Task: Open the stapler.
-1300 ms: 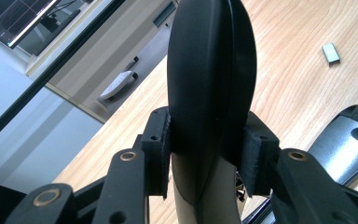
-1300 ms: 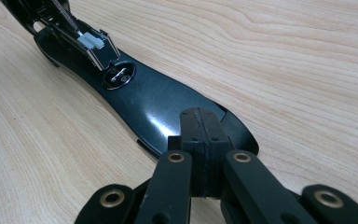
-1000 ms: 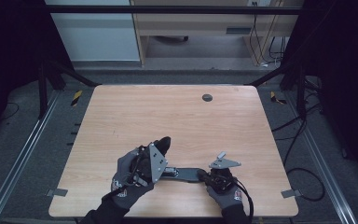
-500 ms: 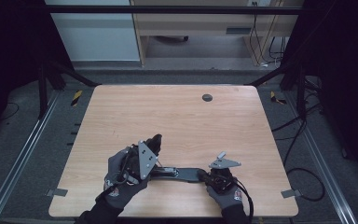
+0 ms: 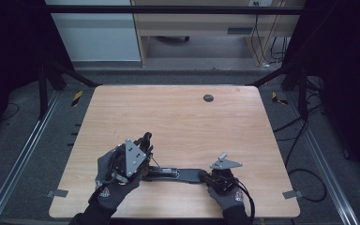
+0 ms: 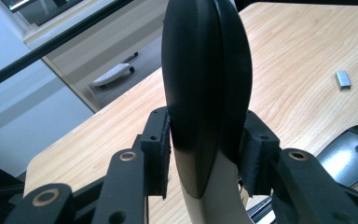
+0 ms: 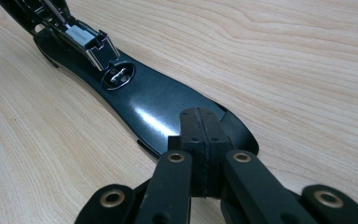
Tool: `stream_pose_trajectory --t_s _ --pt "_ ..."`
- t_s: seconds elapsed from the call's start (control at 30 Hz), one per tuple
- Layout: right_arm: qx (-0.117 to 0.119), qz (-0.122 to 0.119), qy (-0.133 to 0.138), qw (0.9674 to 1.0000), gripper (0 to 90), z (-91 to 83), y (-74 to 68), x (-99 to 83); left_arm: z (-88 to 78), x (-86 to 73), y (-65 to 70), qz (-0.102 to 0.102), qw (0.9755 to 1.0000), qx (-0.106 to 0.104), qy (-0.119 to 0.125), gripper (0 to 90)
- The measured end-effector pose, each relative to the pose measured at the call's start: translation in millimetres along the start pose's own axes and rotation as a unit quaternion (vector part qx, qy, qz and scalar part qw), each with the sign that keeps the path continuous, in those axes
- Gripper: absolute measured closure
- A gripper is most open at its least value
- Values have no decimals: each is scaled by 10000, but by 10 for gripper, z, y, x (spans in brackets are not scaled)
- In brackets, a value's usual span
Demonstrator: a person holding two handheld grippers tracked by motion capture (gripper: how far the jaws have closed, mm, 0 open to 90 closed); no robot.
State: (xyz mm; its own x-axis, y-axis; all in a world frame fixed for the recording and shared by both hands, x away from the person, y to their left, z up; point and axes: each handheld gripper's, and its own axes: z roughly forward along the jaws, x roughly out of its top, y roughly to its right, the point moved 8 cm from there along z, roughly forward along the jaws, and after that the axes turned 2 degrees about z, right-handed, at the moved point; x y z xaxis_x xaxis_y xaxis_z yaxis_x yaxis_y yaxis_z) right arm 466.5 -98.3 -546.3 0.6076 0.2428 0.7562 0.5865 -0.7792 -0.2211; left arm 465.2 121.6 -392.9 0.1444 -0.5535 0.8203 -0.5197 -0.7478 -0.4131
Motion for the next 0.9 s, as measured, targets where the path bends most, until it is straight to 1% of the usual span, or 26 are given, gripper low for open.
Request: stream_pose_trajectory --t_s 0.4,0.7,0.87,0.9 --pt "-20 -26 -8 10000 900 0 1 0 -52 -61 -104 -233 9997 28 38 589" --pt "-22 -25 -10 10000 900 0 -1 0 -75 -93 -143 -327 9994 35 75 589" --pt "-28 -28 -19 10000 900 -1 -3 0 -91 -121 -188 -426 9991 21 68 587" --pt "-26 -29 -24 10000 900 -2 -3 0 -96 -130 -201 -426 9991 60 43 586"
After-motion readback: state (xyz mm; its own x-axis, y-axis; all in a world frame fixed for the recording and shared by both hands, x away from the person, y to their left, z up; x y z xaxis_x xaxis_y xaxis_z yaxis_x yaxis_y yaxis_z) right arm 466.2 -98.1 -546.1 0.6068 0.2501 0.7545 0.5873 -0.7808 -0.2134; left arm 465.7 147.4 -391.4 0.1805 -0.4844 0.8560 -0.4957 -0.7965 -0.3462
